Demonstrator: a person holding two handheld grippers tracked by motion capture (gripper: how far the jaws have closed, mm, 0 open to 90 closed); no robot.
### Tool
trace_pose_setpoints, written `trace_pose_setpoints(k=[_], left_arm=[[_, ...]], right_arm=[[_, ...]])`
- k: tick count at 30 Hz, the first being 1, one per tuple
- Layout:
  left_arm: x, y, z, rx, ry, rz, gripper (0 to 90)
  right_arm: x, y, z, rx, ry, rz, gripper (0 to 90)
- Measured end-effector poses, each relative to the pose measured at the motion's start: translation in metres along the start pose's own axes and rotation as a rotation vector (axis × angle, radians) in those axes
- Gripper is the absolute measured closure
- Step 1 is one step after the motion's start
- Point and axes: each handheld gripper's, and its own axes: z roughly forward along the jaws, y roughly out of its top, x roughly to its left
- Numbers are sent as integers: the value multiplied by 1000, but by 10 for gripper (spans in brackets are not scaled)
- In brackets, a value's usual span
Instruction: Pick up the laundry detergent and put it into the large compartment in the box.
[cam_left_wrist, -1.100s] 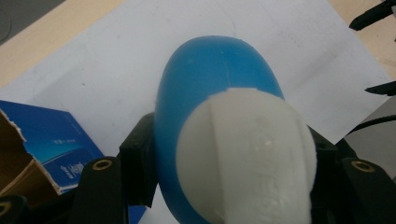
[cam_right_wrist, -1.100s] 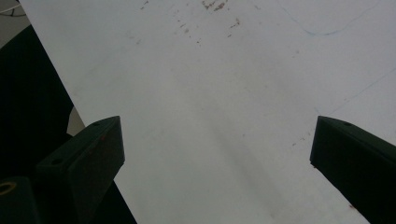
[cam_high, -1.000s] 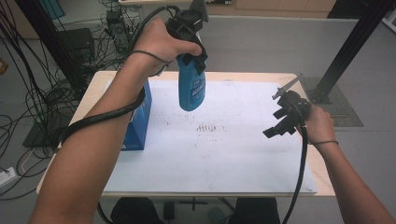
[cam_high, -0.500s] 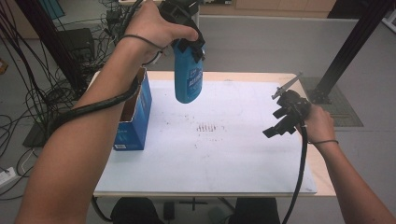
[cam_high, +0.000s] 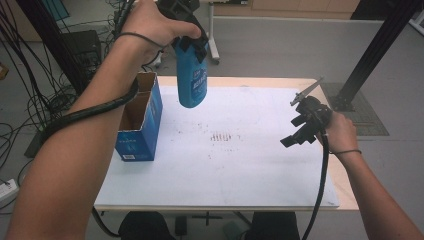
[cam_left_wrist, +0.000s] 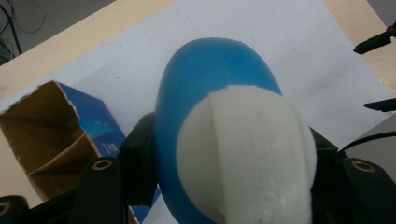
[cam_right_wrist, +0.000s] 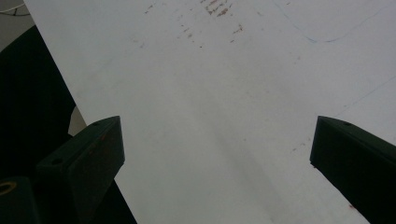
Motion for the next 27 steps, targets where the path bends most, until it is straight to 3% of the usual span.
trace_pose_setpoints(k=[15,27], left_arm=[[46,-21,-19,-10,59,-115,379],[88,-44,-29,-39,107,-242,379]], right_arm=[[-1,-1,2,-9,7,4,29],[0,-2,2,-10,4,6,29]])
